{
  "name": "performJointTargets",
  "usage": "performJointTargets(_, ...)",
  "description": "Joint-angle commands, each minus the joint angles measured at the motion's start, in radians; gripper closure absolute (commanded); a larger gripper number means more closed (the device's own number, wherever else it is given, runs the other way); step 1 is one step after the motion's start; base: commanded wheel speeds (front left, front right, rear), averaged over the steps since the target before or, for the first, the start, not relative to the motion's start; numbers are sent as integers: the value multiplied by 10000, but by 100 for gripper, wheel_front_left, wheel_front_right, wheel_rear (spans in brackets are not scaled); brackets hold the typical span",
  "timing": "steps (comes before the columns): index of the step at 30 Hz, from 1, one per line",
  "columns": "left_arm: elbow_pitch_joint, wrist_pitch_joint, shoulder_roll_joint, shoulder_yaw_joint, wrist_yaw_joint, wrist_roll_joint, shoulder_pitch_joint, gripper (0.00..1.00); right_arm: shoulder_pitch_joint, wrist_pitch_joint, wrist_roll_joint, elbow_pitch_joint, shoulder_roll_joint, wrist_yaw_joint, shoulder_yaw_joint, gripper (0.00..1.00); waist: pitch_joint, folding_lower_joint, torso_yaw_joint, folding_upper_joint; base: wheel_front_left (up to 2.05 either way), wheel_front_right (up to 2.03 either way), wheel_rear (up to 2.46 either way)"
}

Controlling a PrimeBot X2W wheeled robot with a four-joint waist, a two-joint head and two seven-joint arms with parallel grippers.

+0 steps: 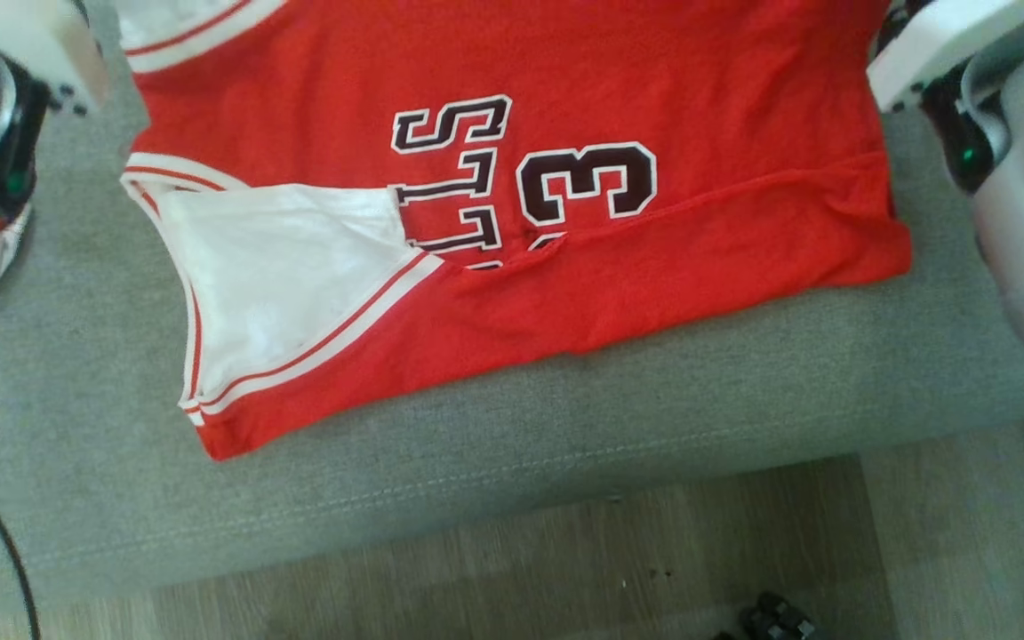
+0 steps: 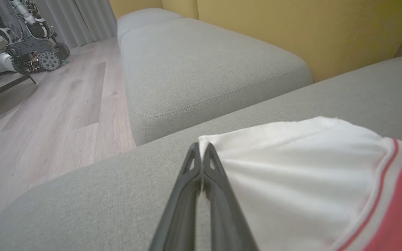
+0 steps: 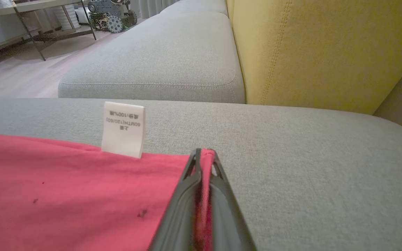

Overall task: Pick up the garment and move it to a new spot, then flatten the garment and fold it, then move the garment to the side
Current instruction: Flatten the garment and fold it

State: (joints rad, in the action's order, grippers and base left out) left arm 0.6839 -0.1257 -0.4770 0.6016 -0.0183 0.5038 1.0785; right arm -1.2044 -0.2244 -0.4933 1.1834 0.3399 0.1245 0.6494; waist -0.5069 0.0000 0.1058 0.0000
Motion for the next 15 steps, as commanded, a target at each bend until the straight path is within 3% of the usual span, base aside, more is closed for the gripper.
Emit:
performJointTargets(1, -398, -35, -681, -328, -23, 48, -5, 100, 426, -163, -147, -290, 63, 62, 3, 100, 202, 0, -41, 0, 0, 0, 0)
performJointTargets(9, -2018, 696, -1351, 150, -322, 171, -1420, 100, 1380, -294, -518, -904, 408, 62, 63, 100, 783, 0, -236, 0, 0, 0, 0)
performJointTargets(15, -3818, 1233, -2203, 168, -36, 412, -2747, 100, 1986, -265, -756, -1364, 718, 62, 192, 100, 1125, 0, -331, 0, 0, 0, 0)
